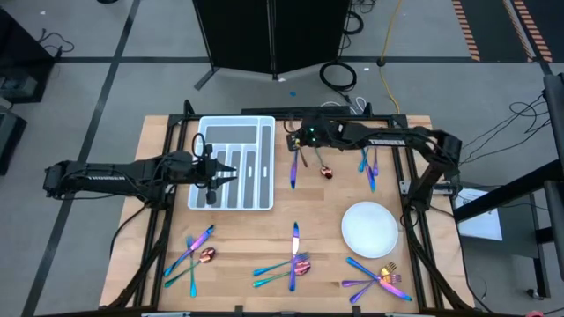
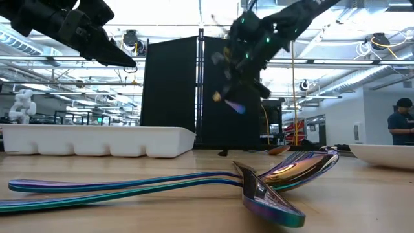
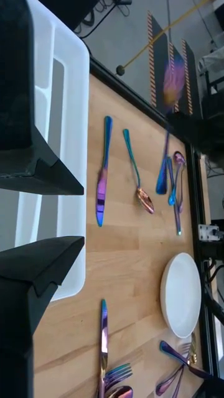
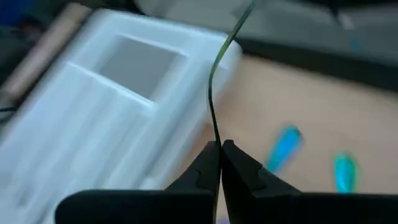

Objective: Sort silverware
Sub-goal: Put the iridescent fork into the white silverware tray

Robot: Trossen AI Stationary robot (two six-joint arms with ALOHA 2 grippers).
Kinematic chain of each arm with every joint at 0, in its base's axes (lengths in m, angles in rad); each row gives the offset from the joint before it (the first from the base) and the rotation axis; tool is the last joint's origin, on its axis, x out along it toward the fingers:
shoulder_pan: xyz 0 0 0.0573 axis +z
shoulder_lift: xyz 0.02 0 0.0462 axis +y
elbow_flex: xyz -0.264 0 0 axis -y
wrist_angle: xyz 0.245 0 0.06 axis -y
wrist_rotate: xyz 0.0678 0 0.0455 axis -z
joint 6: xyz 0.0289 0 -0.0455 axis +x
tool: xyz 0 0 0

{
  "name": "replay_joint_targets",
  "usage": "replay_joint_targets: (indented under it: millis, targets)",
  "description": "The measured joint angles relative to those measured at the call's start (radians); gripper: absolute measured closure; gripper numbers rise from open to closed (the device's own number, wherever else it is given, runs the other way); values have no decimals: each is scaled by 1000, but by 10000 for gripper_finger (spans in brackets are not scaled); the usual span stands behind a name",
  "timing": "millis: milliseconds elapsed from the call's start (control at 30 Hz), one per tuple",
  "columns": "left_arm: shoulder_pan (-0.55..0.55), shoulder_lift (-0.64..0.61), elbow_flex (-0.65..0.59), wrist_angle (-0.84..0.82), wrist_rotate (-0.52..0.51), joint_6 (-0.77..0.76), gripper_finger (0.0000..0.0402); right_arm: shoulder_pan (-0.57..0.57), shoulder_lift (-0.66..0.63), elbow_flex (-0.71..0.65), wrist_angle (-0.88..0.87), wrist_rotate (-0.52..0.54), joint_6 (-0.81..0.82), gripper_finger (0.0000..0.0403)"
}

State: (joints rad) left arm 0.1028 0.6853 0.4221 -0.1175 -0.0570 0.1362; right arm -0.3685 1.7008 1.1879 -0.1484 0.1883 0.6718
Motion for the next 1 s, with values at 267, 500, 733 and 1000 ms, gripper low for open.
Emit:
replay_joint_targets:
  millis: [267, 500, 733, 1000]
  targets:
    - [0, 17, 0, 129, -17, -152, 283, 110, -18, 0, 216, -11, -338, 403]
    - [1, 91, 0, 209, -108, -262, 283, 197, -18, 0, 351, -3, -544, 403]
    - [1, 153, 0, 204, -117, -229, 283, 221, -18, 0, 409, 1, -585, 403]
    - [1, 90, 55, -9, -153, -177, 283, 220, -18, 0, 431, 44, -633, 403]
